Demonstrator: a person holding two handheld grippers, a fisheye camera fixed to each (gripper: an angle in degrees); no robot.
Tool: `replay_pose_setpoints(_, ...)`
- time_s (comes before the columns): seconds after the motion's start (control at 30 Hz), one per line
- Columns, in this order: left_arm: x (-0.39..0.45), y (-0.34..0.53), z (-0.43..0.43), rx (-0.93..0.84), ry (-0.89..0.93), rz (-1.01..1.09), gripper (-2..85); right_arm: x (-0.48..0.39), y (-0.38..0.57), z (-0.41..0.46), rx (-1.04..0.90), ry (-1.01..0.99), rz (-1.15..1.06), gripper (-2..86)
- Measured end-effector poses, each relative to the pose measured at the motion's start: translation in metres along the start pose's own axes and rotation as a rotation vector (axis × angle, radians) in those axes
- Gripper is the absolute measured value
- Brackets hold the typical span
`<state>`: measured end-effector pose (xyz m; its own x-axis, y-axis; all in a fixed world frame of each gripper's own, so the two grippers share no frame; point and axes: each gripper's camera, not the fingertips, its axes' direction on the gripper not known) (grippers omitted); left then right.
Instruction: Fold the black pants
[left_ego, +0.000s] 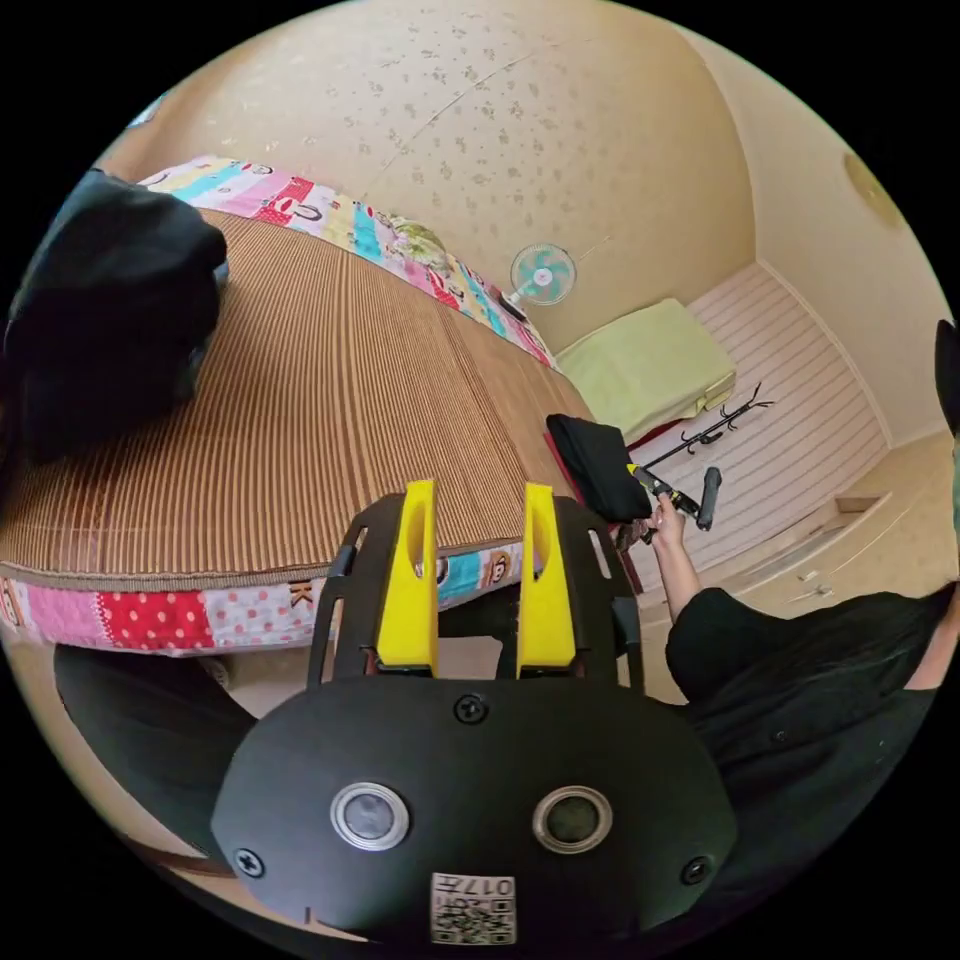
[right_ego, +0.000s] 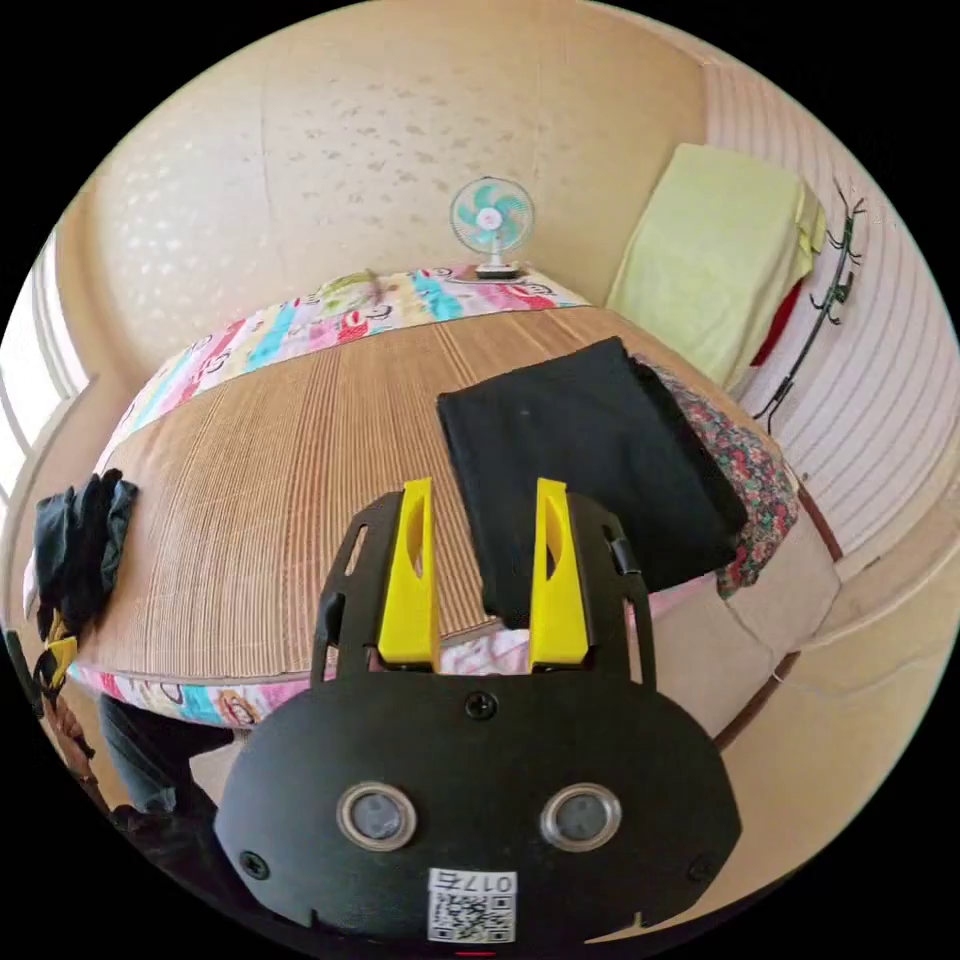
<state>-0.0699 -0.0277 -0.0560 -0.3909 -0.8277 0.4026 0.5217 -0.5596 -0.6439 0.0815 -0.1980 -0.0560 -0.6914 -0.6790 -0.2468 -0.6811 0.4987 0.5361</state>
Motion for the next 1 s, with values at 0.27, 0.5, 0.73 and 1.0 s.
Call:
replay_pose_setpoints(0.27,-0.004,-0.03,0.03,-0.042,0.141,-0.096,10.4,0.051,0.014,0.041,-0.066,-0.055,0.196,5.0)
replay_pose_setpoints(0.5,-0.023,-0.068,-0.019,0.11,0.184,-0.147,10.7,-0.152,-0.012,-0.011,0.159,-0.838,-0.372,2.8)
replay_pose_setpoints(0.73,-0.056,-0.072,-0.047,0.219,0.425,-0.277,10.8,-0.412,0.11,-0.011,-0.226,-1.167,-0.814,1.6)
replay_pose_setpoints(1.0,-0.082,-0.072,-0.052,0.242,0.526,-0.348,10.9,-0.346,0.122,-0.041,-0.093,-0.967,-0.57,5.9)
